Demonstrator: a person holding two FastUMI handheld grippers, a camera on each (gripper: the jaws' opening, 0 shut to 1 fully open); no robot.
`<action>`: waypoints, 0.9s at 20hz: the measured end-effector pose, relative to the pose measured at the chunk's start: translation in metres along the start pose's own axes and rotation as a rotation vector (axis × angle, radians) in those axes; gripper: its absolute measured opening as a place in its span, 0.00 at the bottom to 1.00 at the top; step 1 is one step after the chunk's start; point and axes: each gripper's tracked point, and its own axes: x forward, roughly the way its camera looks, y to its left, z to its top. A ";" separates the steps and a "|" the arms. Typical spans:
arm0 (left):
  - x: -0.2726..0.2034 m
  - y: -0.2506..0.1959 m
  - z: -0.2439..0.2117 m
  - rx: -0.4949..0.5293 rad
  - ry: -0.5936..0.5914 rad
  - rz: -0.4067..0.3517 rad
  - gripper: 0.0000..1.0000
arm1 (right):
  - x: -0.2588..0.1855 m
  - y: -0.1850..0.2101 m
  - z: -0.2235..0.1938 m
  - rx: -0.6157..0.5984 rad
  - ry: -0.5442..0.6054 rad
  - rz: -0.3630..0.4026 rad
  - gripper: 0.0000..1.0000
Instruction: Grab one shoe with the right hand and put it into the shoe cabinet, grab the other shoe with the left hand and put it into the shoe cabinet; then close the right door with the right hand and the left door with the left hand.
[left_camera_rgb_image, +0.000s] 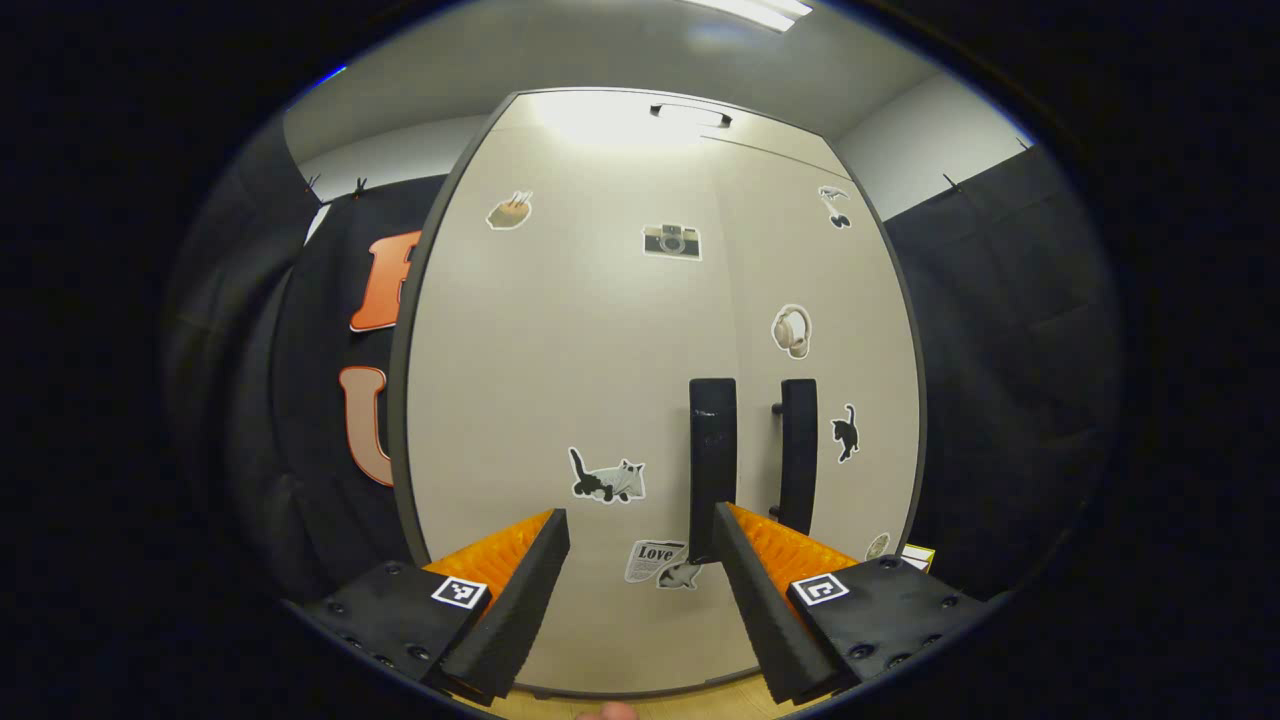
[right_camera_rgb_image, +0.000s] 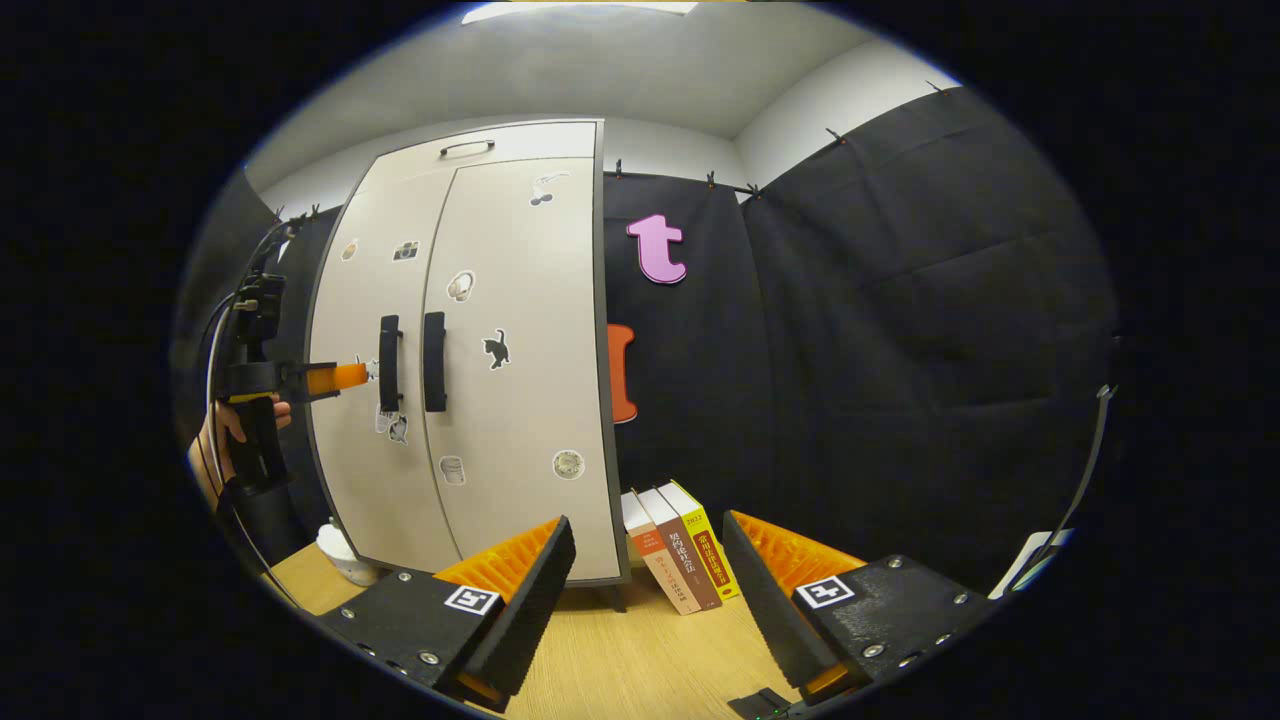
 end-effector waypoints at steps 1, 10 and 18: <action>-0.012 0.000 0.005 0.007 -0.007 -0.001 0.94 | 0.001 0.003 0.000 0.003 0.000 0.012 0.92; -0.125 0.010 -0.013 -0.007 0.015 0.056 0.95 | -0.001 0.033 -0.005 0.039 0.001 0.113 0.92; -0.194 0.014 -0.054 -0.033 0.041 0.164 0.95 | -0.013 0.054 -0.019 0.066 0.005 0.185 0.92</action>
